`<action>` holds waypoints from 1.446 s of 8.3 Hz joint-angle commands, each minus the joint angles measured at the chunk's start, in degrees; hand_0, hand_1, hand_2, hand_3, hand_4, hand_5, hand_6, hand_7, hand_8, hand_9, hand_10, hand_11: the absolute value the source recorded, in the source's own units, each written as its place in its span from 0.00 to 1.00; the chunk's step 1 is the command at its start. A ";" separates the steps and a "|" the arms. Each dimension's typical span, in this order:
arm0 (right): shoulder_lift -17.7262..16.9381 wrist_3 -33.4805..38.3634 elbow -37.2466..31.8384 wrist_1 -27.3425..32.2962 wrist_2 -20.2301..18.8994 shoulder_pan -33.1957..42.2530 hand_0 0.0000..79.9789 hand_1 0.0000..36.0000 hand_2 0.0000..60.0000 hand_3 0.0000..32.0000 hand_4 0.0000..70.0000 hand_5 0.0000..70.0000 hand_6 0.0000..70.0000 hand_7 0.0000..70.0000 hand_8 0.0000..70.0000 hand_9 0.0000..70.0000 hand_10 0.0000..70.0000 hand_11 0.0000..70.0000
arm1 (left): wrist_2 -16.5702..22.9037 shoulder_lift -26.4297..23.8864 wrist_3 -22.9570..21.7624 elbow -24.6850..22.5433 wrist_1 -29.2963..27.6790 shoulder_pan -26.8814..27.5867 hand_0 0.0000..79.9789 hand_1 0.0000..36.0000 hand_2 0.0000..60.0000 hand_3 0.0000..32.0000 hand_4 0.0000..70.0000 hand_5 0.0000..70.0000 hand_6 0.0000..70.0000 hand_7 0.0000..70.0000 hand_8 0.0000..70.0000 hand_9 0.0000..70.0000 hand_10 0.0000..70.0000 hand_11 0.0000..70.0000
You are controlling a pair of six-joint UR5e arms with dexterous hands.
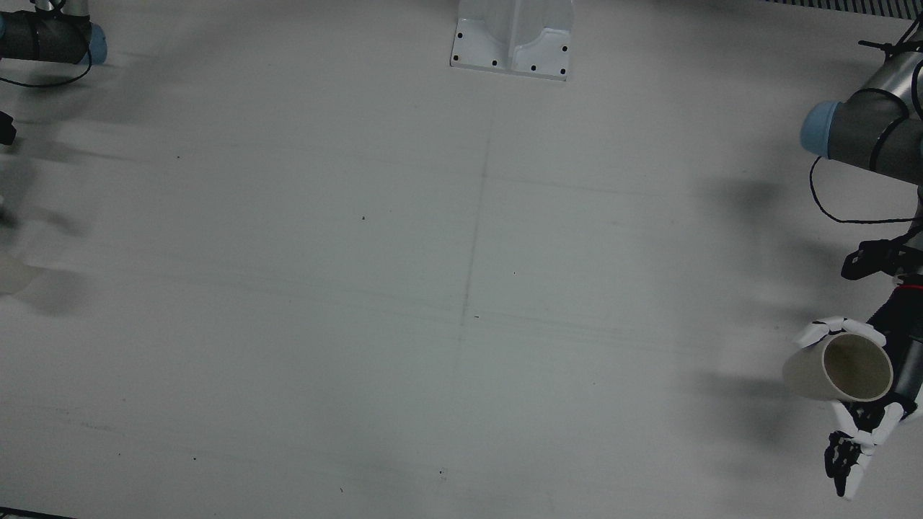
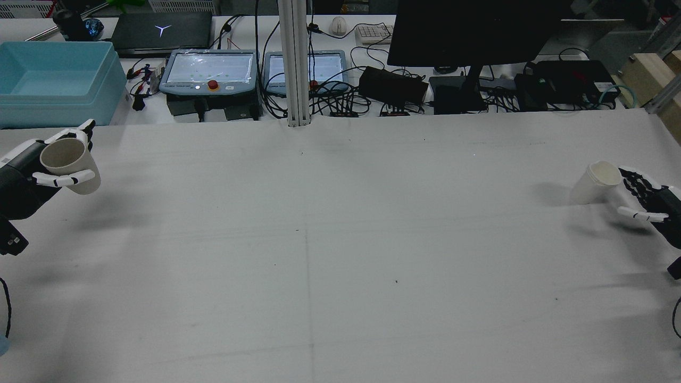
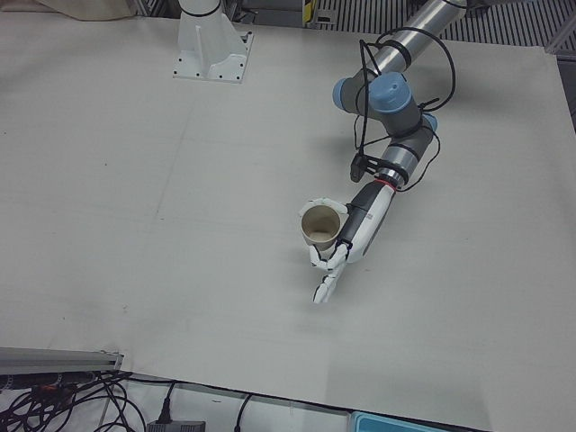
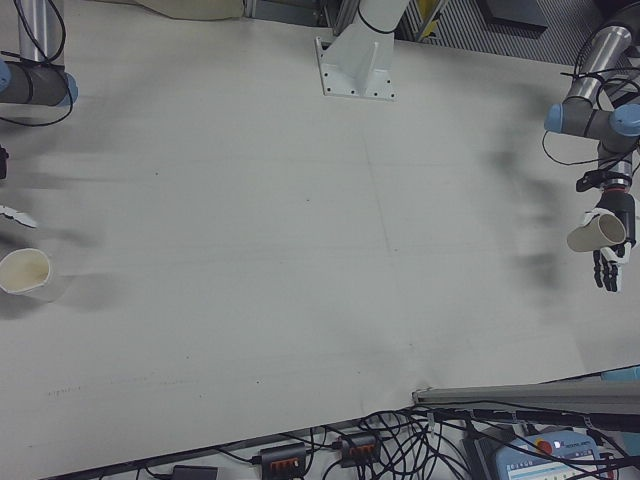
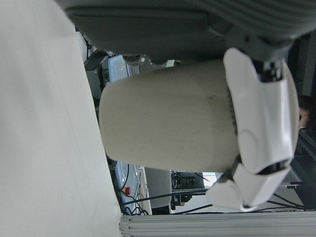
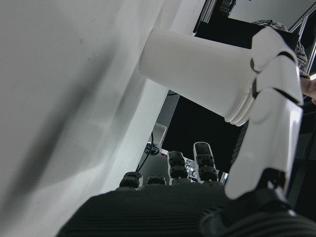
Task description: Pour water
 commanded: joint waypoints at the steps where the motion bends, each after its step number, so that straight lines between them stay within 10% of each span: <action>1: 0.92 0.44 0.05 -0.92 -0.17 0.57 0.66 0.63 0.32 0.00 0.05 0.35 0.13 0.21 0.03 0.03 0.02 0.06 | 0.01 -0.01 -0.01 -0.11 0.13 -0.32 0.69 1.00 1.00 0.00 0.24 1.00 0.01 0.07 0.00 0.00 0.00 0.03; 10: 8.57 -3.33 0.14 -7.51 -0.26 1.28 0.69 0.73 0.40 0.00 0.07 0.38 0.16 0.23 0.02 0.05 0.04 0.10 | 0.18 0.70 -0.10 -0.11 -1.19 -2.69 0.67 1.00 1.00 0.00 0.21 1.00 0.01 0.07 0.00 0.00 0.00 0.03; 12: 8.75 -3.34 0.22 -7.60 -0.35 1.28 0.75 0.83 0.51 0.00 0.13 0.63 0.29 0.45 0.18 0.28 0.18 0.30 | 0.36 0.70 -0.10 -0.11 -1.28 -2.69 0.67 1.00 1.00 0.00 0.21 1.00 0.01 0.08 0.00 0.00 0.00 0.03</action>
